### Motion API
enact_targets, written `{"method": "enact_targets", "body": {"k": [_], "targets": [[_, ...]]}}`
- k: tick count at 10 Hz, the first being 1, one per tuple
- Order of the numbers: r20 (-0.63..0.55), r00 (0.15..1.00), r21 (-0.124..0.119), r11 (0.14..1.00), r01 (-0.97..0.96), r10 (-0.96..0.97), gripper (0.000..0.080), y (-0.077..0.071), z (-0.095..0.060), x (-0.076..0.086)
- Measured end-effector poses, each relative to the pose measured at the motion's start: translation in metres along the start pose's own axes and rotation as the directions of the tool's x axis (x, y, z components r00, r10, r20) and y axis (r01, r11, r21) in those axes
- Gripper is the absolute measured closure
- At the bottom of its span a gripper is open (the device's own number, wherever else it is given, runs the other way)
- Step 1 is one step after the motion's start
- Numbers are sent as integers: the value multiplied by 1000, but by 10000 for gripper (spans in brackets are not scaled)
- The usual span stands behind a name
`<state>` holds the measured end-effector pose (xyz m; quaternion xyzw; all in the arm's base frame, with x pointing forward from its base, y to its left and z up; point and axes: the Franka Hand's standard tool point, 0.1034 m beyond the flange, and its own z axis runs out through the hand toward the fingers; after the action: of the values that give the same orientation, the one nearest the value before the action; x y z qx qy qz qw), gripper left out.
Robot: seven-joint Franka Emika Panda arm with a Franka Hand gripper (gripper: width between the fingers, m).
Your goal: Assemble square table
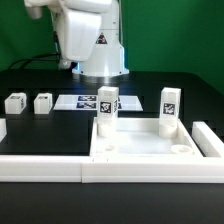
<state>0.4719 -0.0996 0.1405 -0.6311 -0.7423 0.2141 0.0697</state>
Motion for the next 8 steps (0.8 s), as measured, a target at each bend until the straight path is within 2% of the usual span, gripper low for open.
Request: {"method": "enact_targets", "body": {"k": [1,6,7,8], "targets": [[-6,999,-3,999,-48,48,151,3,-1,3],[-12,943,1,943,-333,333,151,3,2,3],[-19,900,7,900,-435,435,151,-4,17,-4],[-15,855,30,855,-518,519,151,-14,29,-13]]}}
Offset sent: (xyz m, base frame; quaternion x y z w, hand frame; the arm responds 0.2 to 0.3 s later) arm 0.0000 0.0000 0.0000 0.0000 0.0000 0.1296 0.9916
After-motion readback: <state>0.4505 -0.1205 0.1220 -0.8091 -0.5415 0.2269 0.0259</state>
